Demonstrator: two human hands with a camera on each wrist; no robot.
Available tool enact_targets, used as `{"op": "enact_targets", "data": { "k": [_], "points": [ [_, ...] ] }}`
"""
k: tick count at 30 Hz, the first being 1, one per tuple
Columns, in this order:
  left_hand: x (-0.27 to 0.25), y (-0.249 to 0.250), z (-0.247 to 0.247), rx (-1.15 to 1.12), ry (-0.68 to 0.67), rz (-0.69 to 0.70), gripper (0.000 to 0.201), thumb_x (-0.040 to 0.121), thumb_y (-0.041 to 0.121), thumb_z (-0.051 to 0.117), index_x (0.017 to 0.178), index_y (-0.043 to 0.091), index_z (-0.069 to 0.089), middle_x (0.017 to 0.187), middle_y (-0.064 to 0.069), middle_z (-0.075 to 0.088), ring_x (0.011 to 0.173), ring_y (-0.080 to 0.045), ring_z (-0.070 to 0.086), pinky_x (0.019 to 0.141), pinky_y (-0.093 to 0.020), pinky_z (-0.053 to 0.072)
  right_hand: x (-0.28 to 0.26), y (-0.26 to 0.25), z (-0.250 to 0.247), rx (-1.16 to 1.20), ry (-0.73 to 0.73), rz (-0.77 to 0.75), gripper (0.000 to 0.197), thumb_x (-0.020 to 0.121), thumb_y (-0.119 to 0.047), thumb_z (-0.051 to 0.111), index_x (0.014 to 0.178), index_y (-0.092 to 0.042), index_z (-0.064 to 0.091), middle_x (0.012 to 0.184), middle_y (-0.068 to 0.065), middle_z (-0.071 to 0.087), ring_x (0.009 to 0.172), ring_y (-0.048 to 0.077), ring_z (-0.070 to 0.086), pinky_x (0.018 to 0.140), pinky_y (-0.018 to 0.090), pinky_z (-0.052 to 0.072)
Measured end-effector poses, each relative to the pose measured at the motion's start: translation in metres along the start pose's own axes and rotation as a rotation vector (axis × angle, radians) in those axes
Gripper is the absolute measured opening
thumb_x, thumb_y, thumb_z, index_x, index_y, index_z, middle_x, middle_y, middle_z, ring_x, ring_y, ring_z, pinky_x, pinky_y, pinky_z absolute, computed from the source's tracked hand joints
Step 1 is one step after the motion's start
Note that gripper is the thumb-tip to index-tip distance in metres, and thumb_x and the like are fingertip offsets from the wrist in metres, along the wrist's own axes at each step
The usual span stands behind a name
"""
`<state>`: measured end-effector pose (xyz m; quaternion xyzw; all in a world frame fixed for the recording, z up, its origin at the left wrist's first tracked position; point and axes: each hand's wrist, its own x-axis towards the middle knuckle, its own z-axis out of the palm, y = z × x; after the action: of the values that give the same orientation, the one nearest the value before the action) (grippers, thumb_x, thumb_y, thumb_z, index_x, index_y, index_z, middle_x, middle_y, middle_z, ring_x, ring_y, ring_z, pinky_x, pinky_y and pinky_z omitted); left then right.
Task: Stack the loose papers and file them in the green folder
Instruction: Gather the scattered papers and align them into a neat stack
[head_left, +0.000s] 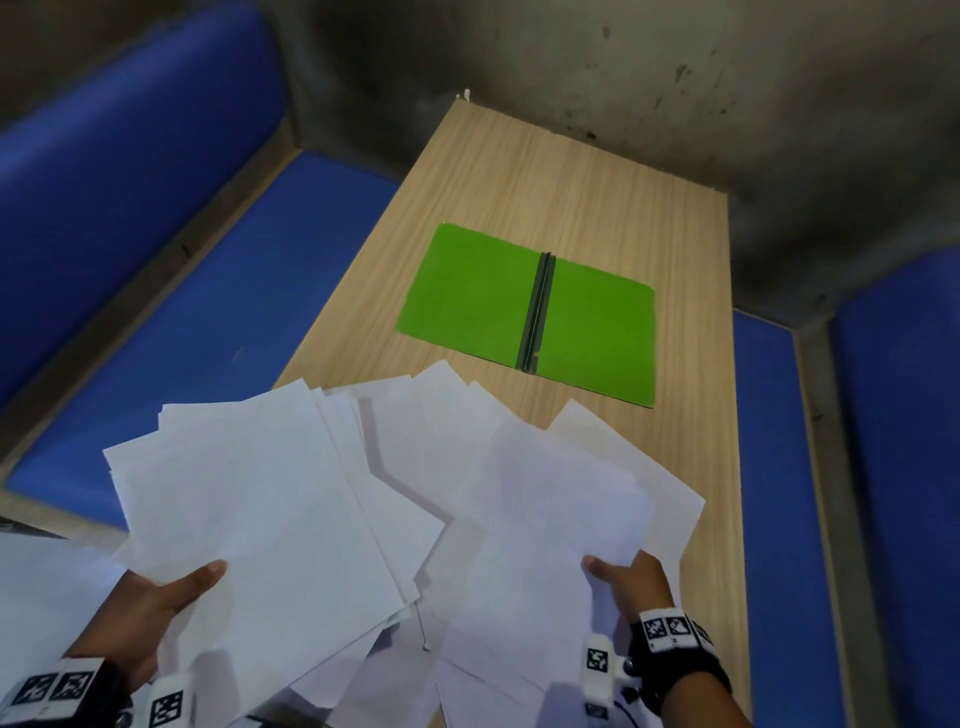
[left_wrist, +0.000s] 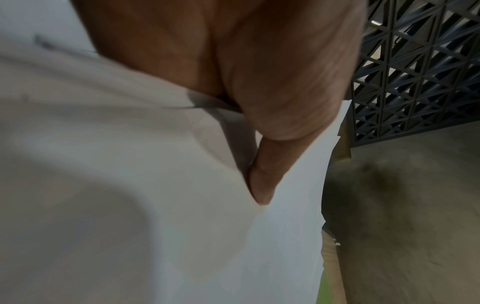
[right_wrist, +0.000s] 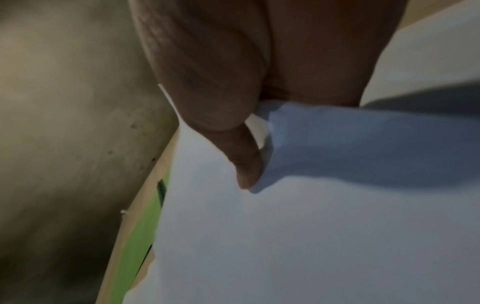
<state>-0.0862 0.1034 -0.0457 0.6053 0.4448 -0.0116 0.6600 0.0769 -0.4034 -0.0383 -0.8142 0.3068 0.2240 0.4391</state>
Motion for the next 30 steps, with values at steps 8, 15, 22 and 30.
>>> {"op": "enact_targets", "data": {
  "k": [8, 15, 22, 30],
  "points": [
    [-0.001, -0.001, 0.003, 0.07, -0.007, 0.012, 0.027, 0.08, 0.006, 0.077, 0.102, 0.019, 0.069, 0.102, -0.001, 0.075, 0.101, -0.03, 0.066, 0.098, -0.049, 0.045, -0.004, 0.043, -0.035, -0.03, 0.125, -0.006, 0.084, 0.056, -0.026, 0.093, 0.126, 0.001, 0.056, 0.124, 0.018, 0.063, 0.118, 0.035, 0.058, 0.105, 0.046, 0.042],
    [-0.003, -0.009, 0.002, 0.087, -0.025, -0.029, 0.031, 0.077, 0.012, 0.082, 0.106, 0.016, 0.07, 0.106, -0.006, 0.076, 0.103, -0.033, 0.068, 0.098, -0.054, 0.047, -0.019, 0.052, -0.036, -0.395, -0.099, -0.035, 0.036, 0.078, -0.002, 0.068, 0.113, 0.003, 0.061, 0.107, 0.024, 0.067, 0.088, 0.026, 0.057, 0.077, 0.032, 0.049],
    [-0.022, -0.003, 0.017, 0.098, -0.028, -0.019, 0.023, 0.081, 0.002, 0.075, 0.098, 0.017, 0.068, 0.09, 0.0, 0.077, 0.092, -0.028, 0.068, 0.084, -0.042, 0.051, -0.022, 0.038, -0.035, -0.203, -0.248, -0.054, 0.065, 0.053, -0.014, 0.093, 0.11, -0.009, 0.063, 0.095, -0.006, 0.069, 0.099, 0.02, 0.066, 0.075, 0.023, 0.051],
    [-0.034, -0.004, 0.02, 0.094, -0.027, 0.014, 0.039, 0.083, 0.005, 0.074, 0.119, 0.016, 0.063, 0.107, -0.005, 0.073, 0.103, -0.031, 0.066, 0.099, -0.049, 0.045, -0.036, 0.048, -0.029, -0.495, -0.263, -0.036, 0.084, 0.043, -0.029, 0.09, 0.117, -0.021, 0.051, 0.111, -0.002, 0.06, 0.107, 0.019, 0.055, 0.085, 0.027, 0.045]
  ]
}}
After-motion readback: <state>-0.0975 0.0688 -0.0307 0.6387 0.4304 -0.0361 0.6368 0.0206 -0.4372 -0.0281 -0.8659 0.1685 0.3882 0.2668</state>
